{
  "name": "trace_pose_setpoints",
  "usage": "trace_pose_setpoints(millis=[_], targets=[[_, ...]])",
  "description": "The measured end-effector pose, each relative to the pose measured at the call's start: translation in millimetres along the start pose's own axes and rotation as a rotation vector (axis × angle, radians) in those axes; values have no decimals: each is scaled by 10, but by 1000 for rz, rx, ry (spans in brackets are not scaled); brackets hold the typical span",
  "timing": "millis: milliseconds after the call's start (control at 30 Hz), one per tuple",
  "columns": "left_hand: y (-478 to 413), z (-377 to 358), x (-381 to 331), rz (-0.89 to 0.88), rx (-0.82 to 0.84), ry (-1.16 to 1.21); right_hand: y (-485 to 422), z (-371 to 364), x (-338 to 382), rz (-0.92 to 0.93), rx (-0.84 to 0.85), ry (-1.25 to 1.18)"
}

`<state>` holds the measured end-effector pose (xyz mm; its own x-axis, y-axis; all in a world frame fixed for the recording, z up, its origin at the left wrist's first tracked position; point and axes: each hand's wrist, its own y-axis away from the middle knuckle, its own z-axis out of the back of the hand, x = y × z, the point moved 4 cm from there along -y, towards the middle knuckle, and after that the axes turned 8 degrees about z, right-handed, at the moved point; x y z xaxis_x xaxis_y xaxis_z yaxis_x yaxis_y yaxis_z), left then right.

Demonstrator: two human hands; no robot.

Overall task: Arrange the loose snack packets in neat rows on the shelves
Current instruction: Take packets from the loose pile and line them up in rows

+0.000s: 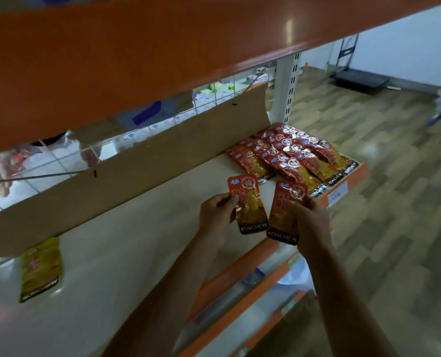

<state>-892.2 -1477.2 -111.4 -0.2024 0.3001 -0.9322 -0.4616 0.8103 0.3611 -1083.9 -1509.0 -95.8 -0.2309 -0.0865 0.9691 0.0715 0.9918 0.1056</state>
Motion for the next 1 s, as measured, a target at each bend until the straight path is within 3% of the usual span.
trace_pose_setpoints(millis=[167, 533, 1000], targets=[[-323, -196, -54, 36, -103, 27, -491, 48, 74, 51, -26, 71], [-753, -638, -190, 42, -462, -74, -1449, -54, 374, 195, 230, 260], [-867, -817, -224, 27, -600, -280, -1769, -114, 367, 230, 450, 298]])
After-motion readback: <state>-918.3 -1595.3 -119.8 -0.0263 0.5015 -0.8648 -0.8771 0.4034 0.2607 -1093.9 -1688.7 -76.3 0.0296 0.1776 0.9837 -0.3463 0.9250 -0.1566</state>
